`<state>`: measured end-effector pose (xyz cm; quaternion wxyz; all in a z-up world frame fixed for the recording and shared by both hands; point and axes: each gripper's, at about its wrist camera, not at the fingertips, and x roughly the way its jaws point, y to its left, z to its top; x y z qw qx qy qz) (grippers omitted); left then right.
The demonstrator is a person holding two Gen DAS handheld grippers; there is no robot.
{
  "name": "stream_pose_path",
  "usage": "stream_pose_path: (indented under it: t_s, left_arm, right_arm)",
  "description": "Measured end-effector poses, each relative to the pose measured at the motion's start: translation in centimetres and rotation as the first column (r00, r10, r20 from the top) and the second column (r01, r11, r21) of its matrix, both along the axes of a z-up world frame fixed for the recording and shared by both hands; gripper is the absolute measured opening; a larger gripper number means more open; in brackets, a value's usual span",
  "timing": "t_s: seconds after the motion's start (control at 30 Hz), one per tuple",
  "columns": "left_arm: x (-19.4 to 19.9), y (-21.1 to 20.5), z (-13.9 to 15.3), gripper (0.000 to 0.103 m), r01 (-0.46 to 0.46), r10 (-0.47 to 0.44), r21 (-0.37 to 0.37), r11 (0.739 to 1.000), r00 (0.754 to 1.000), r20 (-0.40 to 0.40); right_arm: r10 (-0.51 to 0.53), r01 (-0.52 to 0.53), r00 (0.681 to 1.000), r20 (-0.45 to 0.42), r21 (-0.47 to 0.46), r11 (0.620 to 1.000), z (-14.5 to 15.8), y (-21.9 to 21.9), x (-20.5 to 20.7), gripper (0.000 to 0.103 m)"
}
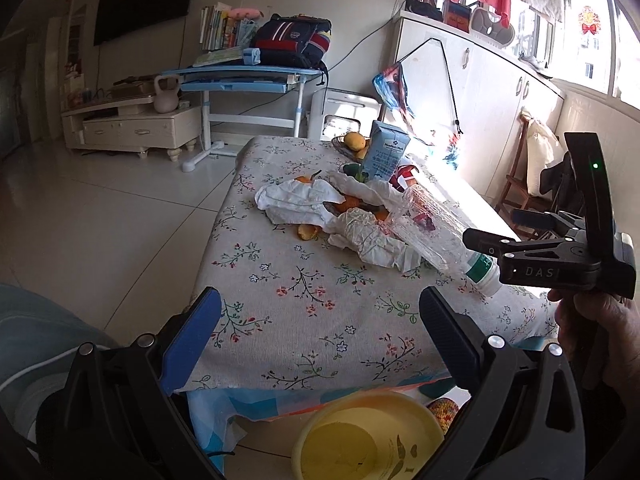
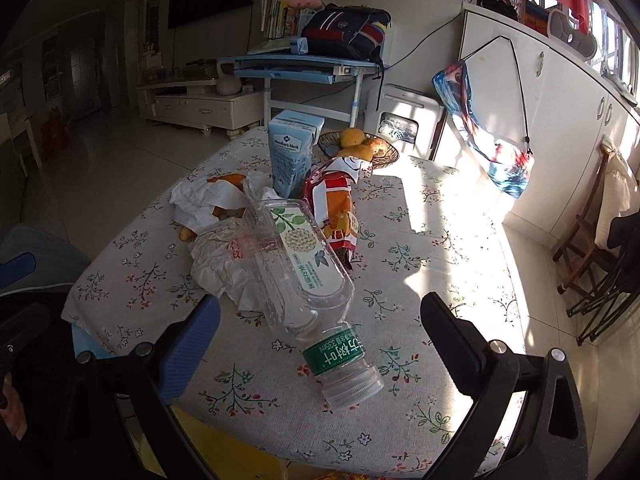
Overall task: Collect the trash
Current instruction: 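Grasp the clear water bottle with the right tool while the left grasps crumpled tissue, then carry the bottle to the yellow basin and open the right tool while left holds tissue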
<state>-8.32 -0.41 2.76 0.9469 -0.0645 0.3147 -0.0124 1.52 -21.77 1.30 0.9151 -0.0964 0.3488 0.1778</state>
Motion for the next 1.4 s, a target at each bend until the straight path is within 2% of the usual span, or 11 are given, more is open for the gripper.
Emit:
stream_pose_path:
  t_s: [0.13, 0.17, 0.2, 0.23, 0.53, 0.73, 0.83, 0.9, 0.97, 1.1, 1.4]
  left_arm:
    - [2.8, -0.7, -0.5, 0.096, -0.002, 0.002, -0.004, 1.0, 1.0, -0.027]
    - [3.5, -0.8, -0.7, 0.096, -0.003, 0.003, -0.003, 1.0, 0.999, -0.034]
    - [4.2, -1.0, -0.8, 0.096, -0.003, 0.003, -0.001, 1.0, 0.999, -0.04]
    - [4.7, -1.2, -0.9, 0.096, -0.002, 0.002, 0.004, 1.0, 0.999, -0.044]
    - [10.0, -2.6, -1.8, 0.096, -0.008, 0.007, -0.001, 1.0, 0.997, -0.076]
    - [14.0, -4.7, -3.0, 0.095, 0.004, -0.006, -0.017, 1.0, 0.99, -0.142]
    - [15.6, -5.6, -4.1, 0.073, 0.016, -0.026, -0.056, 0.998, 0.983, -0.183]
    - [16.5, -6.0, -4.9, 0.038, 0.041, -0.055, -0.068, 0.997, 0.973, -0.222]
    - [16.4, -5.9, -5.1, 0.026, 0.047, -0.065, -0.086, 0.995, 0.974, -0.219]
    - [14.6, -4.8, -4.0, 0.019, 0.064, -0.081, -0.1, 0.993, 0.981, -0.174]
    - [8.4, -1.4, -1.8, 0.019, 0.053, -0.067, -0.122, 0.991, 0.99, -0.121]
  right_arm:
    - [0.038, -0.037, 0.998, -0.057, 0.024, 0.999, -1.2, 0.2, 2.7, 0.092]
    - [0.052, -0.049, 0.996, -0.075, 0.044, 0.998, -1.5, 0.3, 3.3, 0.088]
    - [0.067, -0.06, 0.992, -0.104, 0.07, 0.996, -1.8, 0.2, 3.9, 0.071]
    - [0.076, -0.062, 0.989, -0.13, 0.109, 0.992, -2.2, 0.0, 4.1, 0.066]
    - [0.071, -0.012, 0.986, -0.148, 0.366, 0.93, 0.0, -3.7, 3.5, 0.058]
    - [0.057, 0.025, 0.985, -0.164, 0.46, 0.888, 0.6, -5.6, 3.7, 0.058]
    - [0.057, 0.021, 0.987, -0.151, 0.472, 0.881, 1.1, -5.8, 3.8, 0.058]
    - [0.058, 0.02, 0.987, -0.147, 0.482, 0.876, 1.3, -6.0, 3.8, 0.058]
    - [0.058, 0.019, 0.988, -0.143, 0.487, 0.873, 1.4, -6.1, 3.6, 0.058]
    - [0.066, 0.02, 0.987, -0.145, 0.525, 0.851, 1.4, -6.9, 3.5, 0.058]
    - [0.123, -0.027, 0.985, -0.121, 0.595, 0.803, 2.5, -6.5, -0.4, 0.058]
